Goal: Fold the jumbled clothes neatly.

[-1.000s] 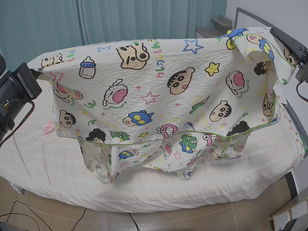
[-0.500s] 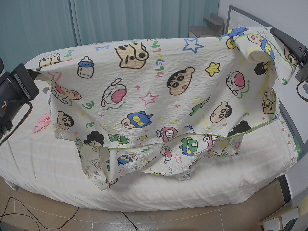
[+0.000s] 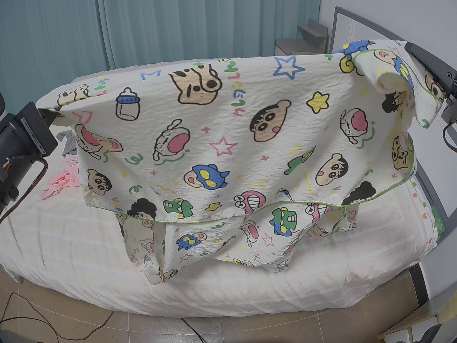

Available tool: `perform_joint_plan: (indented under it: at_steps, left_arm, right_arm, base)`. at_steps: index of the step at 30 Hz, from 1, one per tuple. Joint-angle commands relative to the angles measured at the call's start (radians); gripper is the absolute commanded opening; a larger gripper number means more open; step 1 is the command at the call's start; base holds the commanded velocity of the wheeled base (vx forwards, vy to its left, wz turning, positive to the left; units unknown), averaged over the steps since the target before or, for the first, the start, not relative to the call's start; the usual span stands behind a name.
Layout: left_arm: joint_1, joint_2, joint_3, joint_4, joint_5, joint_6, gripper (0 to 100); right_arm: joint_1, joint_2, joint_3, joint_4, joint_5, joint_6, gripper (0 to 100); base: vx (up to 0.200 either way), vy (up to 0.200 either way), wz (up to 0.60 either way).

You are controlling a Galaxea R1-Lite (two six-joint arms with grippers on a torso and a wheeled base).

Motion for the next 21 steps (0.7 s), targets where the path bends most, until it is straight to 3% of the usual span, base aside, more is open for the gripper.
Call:
perform_joint_plan:
  at_steps: [1,10,17,20,21]
  left_arm:
    - [0.0,-0.002,0.002,-0.001,0.001,0.0,0]
    - [-0.001,-0.014,0.002,0.001,0.001,0.0,0]
    - [0.008,-0.008,-0.002,-0.001,0.002,0.0,0]
    - [0.048,0.023,0.007,0.001,0.001,-0.01,0]
    - [0.049,0.024,0.01,0.001,0.001,-0.01,0]
  right_arm:
    - [0.001,-0.013,0.003,-0.001,0.001,0.0,0]
    - [0.001,-0.045,0.001,-0.001,0.002,-0.003,0]
    - [-0.001,-0.042,-0.008,0.001,0.01,0.002,0]
    - [-0.125,0.032,0.0,-0.009,0.113,0.023,0]
    - [-0.134,0.033,0.001,-0.009,0.123,0.023,0]
  base:
    - [-0.2,0.0,0.0]
    - [-0.2,0.0,0.0]
    - [0.0,0.0,0.0]
    - [0.0,0.0,0.0]
    - [0.0,0.0,0.0]
